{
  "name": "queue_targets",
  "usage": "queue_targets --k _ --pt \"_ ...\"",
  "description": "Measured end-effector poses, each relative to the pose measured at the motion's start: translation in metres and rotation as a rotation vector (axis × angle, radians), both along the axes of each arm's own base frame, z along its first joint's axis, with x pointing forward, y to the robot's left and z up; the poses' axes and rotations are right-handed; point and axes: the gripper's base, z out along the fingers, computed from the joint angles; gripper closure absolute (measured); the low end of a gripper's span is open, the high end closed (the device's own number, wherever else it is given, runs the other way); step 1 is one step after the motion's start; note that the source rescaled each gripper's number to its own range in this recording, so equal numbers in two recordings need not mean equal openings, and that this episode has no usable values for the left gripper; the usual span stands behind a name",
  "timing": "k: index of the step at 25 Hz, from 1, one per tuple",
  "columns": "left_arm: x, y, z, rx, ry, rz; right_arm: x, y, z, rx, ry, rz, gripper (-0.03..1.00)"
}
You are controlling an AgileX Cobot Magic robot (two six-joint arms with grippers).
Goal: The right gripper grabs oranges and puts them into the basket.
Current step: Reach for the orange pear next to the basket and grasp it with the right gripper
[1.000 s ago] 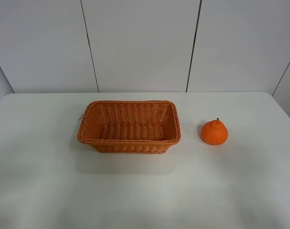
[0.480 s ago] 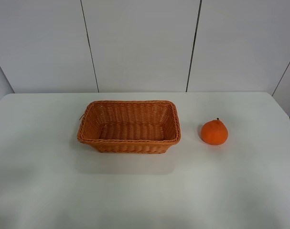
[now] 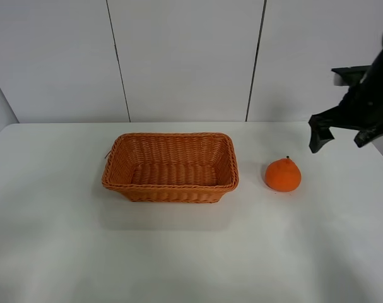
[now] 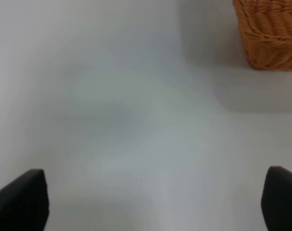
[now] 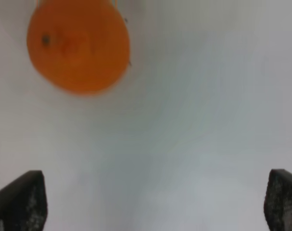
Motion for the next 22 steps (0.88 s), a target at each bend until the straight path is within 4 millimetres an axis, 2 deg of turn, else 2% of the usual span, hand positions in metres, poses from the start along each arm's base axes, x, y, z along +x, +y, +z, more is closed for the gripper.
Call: queue_targets --k 4,8,16,22 --pt "0.000 0.000 0.000 0.000 0.000 0.000 0.038 0.032 -0.015 0.008 -0.001 0.085 -0.03" --pt "0.000 0.000 0.000 0.000 0.000 0.000 0.052 0.061 -0.026 0.016 0.011 0.142 -0.03" --pt "0.000 0.000 0.000 0.000 0.000 0.000 0.057 0.063 -0.048 -0.011 0.073 0.126 -0.03" --pt "0.000 0.000 0.000 0.000 0.000 0.000 0.063 0.063 -0.075 -0.020 0.131 0.119 -0.03"
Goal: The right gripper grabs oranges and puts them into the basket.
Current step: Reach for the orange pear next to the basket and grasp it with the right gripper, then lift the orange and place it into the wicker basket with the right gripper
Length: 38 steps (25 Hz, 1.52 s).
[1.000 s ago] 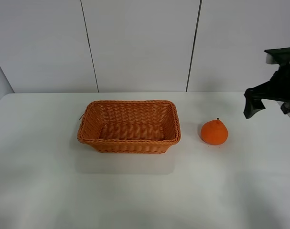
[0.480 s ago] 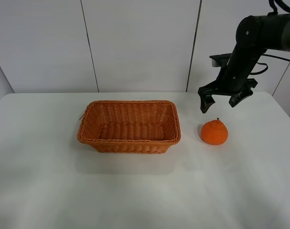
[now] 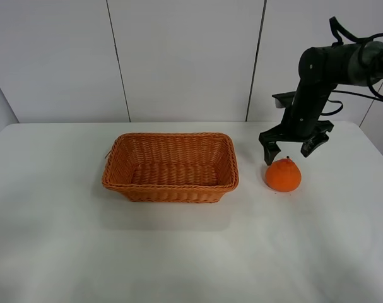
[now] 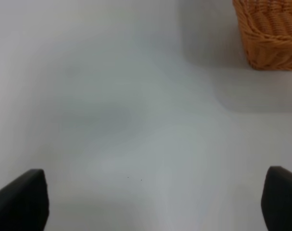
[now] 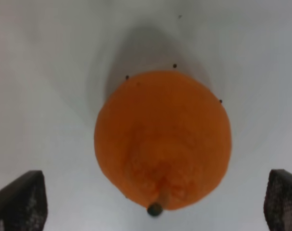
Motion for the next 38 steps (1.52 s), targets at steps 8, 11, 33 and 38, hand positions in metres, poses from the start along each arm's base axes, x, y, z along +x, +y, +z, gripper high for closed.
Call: queue_targets --k 8,11,33,38 --pt "0.000 0.000 0.000 0.000 0.000 0.000 0.007 0.001 -0.032 -0.011 0.044 -0.011 -0.03" --pt "0.000 0.000 0.000 0.000 0.000 0.000 0.009 0.000 -0.042 -0.020 0.053 -0.020 -0.03" --pt "0.000 0.000 0.000 0.000 0.000 0.000 0.012 -0.003 -0.054 -0.066 0.055 -0.014 0.97" --pt "0.000 0.000 0.000 0.000 0.000 0.000 0.009 -0.004 -0.009 -0.049 -0.046 -0.016 0.97"
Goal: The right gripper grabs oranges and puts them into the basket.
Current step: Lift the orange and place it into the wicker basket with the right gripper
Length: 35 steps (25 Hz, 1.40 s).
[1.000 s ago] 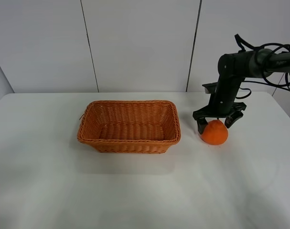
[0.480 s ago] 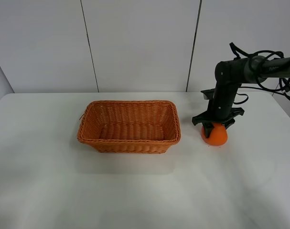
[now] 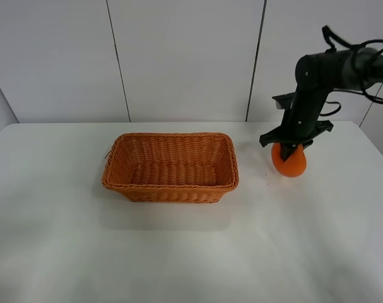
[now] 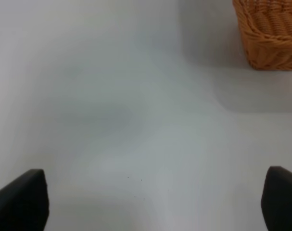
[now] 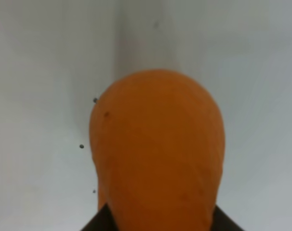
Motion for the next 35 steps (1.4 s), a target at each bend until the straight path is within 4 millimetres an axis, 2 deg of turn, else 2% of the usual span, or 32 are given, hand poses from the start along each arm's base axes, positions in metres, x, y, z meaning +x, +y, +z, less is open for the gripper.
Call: queue_targets --k 5,8,12,16,20,25,29,33,35 --pt "0.000 0.000 0.000 0.000 0.000 0.000 -0.001 0.000 0.074 0.019 -0.120 0.016 0.97" --pt "0.000 0.000 0.000 0.000 0.000 0.000 0.002 0.003 0.106 0.038 -0.164 0.024 0.97" --pt "0.000 0.000 0.000 0.000 0.000 0.000 0.002 0.025 0.133 0.054 -0.242 0.088 0.97" --pt "0.000 0.000 0.000 0.000 0.000 0.000 -0.007 0.069 0.137 0.082 -0.263 0.188 0.97" --pt "0.000 0.000 0.000 0.000 0.000 0.000 -0.022 0.128 0.123 0.111 -0.247 0.321 0.97" --pt "0.000 0.000 0.000 0.000 0.000 0.000 -0.032 0.194 0.084 0.150 -0.254 0.453 0.97" --pt "0.000 0.000 0.000 0.000 0.000 0.000 -0.030 0.224 0.040 0.156 -0.240 0.499 0.97" --pt "0.000 0.000 0.000 0.000 0.000 0.000 -0.024 0.235 -0.003 0.151 -0.205 0.507 0.95" --pt "0.000 0.000 0.000 0.000 0.000 0.000 -0.023 0.237 -0.015 0.151 -0.187 0.504 0.74"
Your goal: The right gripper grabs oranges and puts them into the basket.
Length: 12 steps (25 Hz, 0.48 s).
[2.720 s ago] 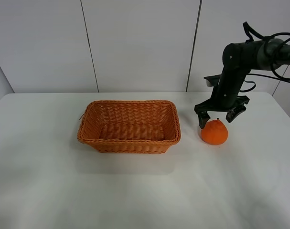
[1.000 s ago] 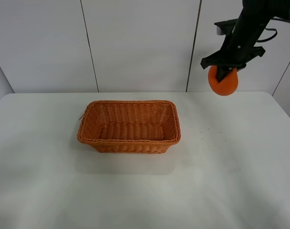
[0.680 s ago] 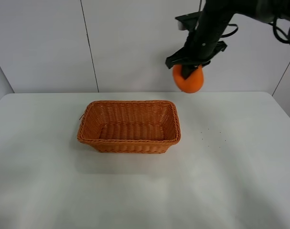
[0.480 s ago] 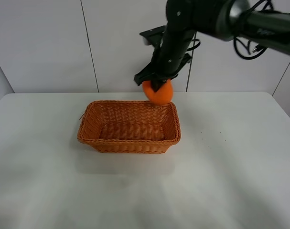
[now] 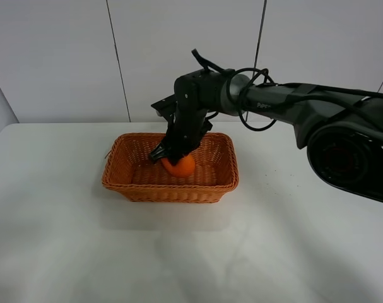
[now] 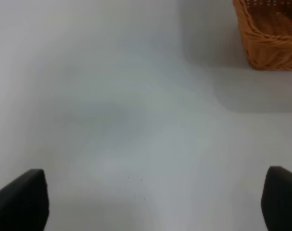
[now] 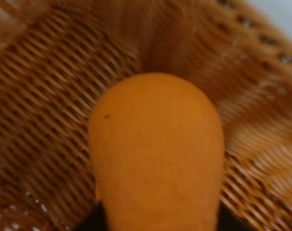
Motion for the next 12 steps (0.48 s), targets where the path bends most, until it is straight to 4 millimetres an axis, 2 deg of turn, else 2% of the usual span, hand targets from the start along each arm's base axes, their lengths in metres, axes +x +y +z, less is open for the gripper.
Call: queue_targets --k 3,4,6,8,12 --pt "0.000 0.000 0.000 0.000 0.000 0.000 -0.001 0.000 -0.007 -0.016 0.021 0.000 0.24" --pt "0.000 0.000 0.000 0.000 0.000 0.000 -0.001 -0.001 -0.007 -0.020 0.027 0.000 0.14" --pt "0.000 0.000 0.000 0.000 0.000 0.000 -0.001 -0.001 -0.006 -0.024 0.032 0.000 0.04" --pt "0.000 0.000 0.000 0.000 0.000 0.000 -0.001 -0.001 0.002 -0.035 0.046 0.001 0.01" --pt "0.000 0.000 0.000 0.000 0.000 0.000 0.002 0.001 0.040 -0.038 0.046 0.007 -0.01"
